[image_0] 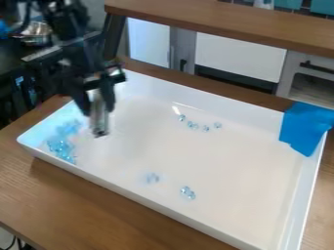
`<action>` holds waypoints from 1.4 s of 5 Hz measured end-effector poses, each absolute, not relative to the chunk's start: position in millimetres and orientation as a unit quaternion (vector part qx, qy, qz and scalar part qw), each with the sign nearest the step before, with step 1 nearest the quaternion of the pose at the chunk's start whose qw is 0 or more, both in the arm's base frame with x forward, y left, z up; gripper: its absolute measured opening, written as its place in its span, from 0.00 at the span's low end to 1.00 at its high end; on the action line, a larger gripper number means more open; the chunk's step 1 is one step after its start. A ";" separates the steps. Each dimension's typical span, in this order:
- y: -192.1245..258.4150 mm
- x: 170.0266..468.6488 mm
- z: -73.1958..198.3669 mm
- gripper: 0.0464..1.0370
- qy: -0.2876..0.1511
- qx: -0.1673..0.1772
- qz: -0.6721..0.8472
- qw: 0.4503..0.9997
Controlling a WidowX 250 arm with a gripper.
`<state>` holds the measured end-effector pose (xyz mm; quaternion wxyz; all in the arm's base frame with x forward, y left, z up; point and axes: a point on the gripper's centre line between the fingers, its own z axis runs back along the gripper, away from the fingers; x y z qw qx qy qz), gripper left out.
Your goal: Sweep into pile
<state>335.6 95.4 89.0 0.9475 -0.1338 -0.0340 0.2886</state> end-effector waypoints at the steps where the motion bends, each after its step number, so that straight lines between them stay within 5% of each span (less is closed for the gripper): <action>1: 48.0 352.0 102.5 0.46 -0.024 -0.159 0.260 0.952; 2: -0.5 364.2 111.0 0.46 -0.027 -0.160 0.227 0.960; 4: -73.8 366.6 79.6 0.46 -0.064 -0.121 0.155 0.978; 5: -76.6 361.3 48.0 0.46 -0.070 -0.093 0.137 0.984; 7: -66.7 361.7 34.5 0.46 -0.090 -0.074 0.121 0.986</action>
